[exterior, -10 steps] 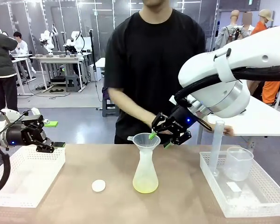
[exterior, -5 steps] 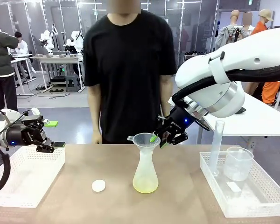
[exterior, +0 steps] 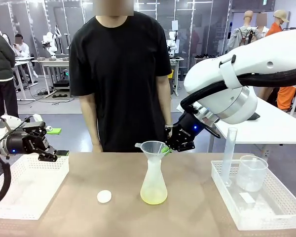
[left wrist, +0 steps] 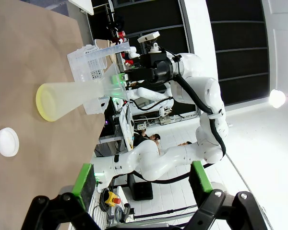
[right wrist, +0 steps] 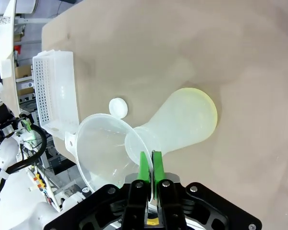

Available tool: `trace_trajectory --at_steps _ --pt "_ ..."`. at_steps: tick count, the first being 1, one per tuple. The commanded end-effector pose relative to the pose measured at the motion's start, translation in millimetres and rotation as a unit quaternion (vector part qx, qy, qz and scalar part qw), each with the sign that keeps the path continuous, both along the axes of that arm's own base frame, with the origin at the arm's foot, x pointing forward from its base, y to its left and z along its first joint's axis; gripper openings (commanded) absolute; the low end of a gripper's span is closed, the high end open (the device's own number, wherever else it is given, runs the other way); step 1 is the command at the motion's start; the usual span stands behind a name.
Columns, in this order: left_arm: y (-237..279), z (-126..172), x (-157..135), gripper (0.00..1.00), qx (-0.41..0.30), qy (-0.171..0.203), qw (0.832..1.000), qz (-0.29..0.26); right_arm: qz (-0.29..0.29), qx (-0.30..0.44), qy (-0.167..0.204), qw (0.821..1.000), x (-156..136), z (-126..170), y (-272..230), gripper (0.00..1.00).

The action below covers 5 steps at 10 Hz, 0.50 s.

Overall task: Prepare the solutions needed for the experiment.
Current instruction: Once the solution is in the Big flask , pick up the Plastic Funnel and place it back into the right Organizing basket.

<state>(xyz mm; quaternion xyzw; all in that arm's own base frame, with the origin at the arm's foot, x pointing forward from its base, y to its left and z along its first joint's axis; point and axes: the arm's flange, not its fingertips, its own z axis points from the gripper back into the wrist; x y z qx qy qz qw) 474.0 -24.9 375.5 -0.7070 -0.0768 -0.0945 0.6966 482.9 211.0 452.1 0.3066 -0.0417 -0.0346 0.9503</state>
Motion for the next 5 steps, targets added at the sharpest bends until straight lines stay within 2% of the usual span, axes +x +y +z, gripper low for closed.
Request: trace_trajectory --at_steps 1,5 --pt "-2.1 2.0 2.2 1.0 -0.006 -0.001 1.0 0.007 -0.013 -0.011 0.014 1.0 4.0 4.6 4.0 0.0" --pt "-2.1 2.0 2.2 1.0 -0.006 -0.001 1.0 0.007 -0.005 -0.009 0.002 1.0 -1.9 9.9 1.1 0.0"
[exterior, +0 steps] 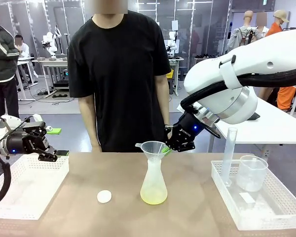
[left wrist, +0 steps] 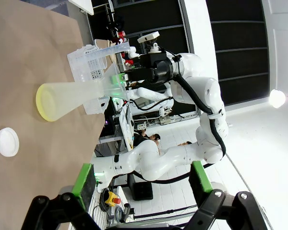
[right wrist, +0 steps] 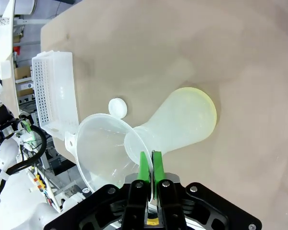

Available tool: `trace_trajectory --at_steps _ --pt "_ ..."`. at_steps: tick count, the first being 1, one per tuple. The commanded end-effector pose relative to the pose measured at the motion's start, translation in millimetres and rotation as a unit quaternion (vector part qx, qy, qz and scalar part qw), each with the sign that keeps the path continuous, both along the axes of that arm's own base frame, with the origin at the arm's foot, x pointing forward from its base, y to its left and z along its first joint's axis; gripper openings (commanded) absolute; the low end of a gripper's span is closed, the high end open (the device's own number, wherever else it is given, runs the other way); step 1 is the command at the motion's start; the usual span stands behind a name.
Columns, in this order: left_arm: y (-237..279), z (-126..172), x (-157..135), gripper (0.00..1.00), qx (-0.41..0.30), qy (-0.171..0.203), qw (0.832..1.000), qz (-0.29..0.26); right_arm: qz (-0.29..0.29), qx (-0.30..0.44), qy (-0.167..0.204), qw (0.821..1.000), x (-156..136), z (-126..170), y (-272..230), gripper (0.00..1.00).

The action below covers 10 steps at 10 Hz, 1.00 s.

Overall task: Prepare the solutions needed for the experiment.
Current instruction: Once the solution is in the Big flask , pick up the Plastic Funnel and place it back into the right Organizing basket.

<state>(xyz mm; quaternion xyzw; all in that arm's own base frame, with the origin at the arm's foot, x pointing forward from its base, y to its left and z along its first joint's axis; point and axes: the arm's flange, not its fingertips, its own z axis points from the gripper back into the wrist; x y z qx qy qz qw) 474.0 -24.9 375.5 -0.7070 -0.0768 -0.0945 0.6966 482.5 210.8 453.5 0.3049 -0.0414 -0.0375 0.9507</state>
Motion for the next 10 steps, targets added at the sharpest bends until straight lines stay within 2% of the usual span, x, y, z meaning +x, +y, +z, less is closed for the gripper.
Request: trace_trajectory --at_steps 1,10 --pt "-2 2 2 1.0 -0.006 -0.001 1.0 0.007 0.001 -0.016 -0.003 1.0 -5 12 2 0.0" --pt "-2 2 2 1.0 -0.006 -0.001 1.0 0.007 0.017 -0.006 -0.076 0.997 -41 64 -1 0.0"
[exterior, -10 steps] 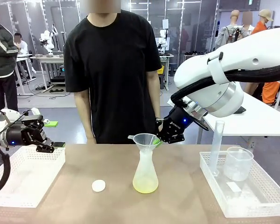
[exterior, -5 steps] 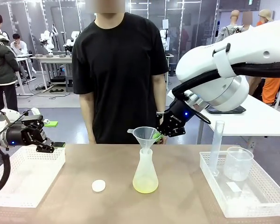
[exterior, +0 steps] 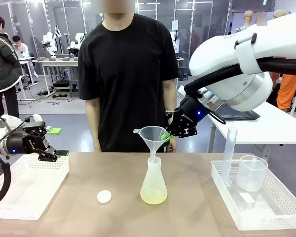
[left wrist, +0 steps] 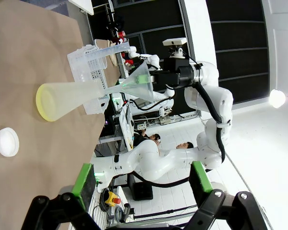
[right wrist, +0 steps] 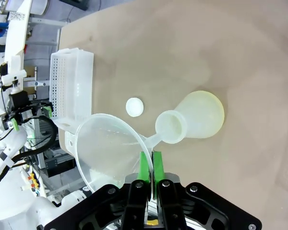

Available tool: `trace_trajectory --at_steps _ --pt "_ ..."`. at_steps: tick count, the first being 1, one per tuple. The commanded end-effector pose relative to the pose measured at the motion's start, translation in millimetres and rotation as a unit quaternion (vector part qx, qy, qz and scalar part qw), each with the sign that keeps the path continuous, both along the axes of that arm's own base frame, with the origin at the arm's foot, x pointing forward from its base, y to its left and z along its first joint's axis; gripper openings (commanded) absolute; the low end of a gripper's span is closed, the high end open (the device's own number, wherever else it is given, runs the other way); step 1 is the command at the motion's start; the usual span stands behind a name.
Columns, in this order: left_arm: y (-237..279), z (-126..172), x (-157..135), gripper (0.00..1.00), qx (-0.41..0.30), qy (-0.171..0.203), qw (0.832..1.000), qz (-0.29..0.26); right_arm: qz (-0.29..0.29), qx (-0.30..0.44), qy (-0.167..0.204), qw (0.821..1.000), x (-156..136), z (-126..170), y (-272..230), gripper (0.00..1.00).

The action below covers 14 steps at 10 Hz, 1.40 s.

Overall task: Prepare the solutions needed for the experiment.
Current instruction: Once the solution is in the Big flask , pick up the Plastic Funnel and place it back into the right Organizing basket.

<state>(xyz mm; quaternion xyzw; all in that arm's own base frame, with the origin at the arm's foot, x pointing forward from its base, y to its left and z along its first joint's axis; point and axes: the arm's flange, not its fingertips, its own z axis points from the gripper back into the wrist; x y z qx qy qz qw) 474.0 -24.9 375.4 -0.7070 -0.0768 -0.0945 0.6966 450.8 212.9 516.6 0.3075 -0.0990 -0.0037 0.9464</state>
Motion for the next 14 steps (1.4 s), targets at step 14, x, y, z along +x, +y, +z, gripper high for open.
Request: trace_trajectory --at_steps 14 --pt "-2 2 2 1.0 -0.006 -0.001 1.0 0.007 0.011 0.004 -0.052 0.999 -5 57 -140 0.0"
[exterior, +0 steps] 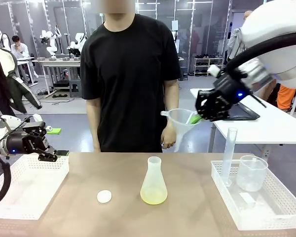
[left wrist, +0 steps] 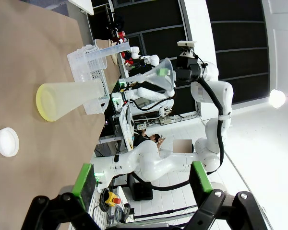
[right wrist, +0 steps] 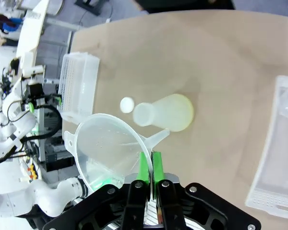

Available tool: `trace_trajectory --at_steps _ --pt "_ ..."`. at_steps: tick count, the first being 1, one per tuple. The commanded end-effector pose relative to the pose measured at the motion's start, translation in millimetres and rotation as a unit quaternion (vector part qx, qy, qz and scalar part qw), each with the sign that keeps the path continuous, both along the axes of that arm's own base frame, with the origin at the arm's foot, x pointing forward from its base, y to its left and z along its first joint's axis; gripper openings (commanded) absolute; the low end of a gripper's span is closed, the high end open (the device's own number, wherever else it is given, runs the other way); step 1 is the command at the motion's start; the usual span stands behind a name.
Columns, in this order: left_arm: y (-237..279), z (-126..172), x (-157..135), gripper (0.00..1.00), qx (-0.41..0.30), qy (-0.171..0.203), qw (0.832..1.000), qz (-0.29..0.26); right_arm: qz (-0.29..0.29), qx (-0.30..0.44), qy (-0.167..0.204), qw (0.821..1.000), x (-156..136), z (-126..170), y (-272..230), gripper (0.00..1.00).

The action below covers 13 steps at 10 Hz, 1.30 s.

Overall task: Prepare the solutions needed for the experiment.
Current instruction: Once the solution is in the Big flask , pick up the Plastic Funnel and place it back into the right Organizing basket.

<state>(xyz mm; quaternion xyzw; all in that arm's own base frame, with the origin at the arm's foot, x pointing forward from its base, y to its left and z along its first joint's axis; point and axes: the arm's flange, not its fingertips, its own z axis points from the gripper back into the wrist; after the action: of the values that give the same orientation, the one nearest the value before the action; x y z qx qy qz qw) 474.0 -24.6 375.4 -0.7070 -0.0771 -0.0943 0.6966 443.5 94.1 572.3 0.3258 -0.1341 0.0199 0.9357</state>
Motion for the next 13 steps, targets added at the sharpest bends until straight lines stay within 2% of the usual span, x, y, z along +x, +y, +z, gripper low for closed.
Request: trace_trajectory --at_steps 1,3,6,10,13 --pt "-2 2 2 1.0 -0.006 -0.001 1.0 0.007 -0.018 -0.011 -0.017 1.0 8 5 -56 0.0" --pt "-2 2 2 1.0 -0.006 -0.001 1.0 0.007 -0.033 -0.025 -0.02 0.999 17 8 -114 0.0" --pt "-2 2 2 1.0 -0.006 -0.001 1.0 0.007 -0.045 -0.03 0.007 0.999 22 9 -169 0.0" --pt "-2 2 2 1.0 -0.006 -0.001 1.0 0.007 -0.033 -0.041 0.045 0.998 18 -7 -185 0.0" --pt "-2 2 2 1.0 -0.006 -0.001 1.0 0.007 -0.033 -0.088 0.077 0.993 -15 -25 -199 0.0"
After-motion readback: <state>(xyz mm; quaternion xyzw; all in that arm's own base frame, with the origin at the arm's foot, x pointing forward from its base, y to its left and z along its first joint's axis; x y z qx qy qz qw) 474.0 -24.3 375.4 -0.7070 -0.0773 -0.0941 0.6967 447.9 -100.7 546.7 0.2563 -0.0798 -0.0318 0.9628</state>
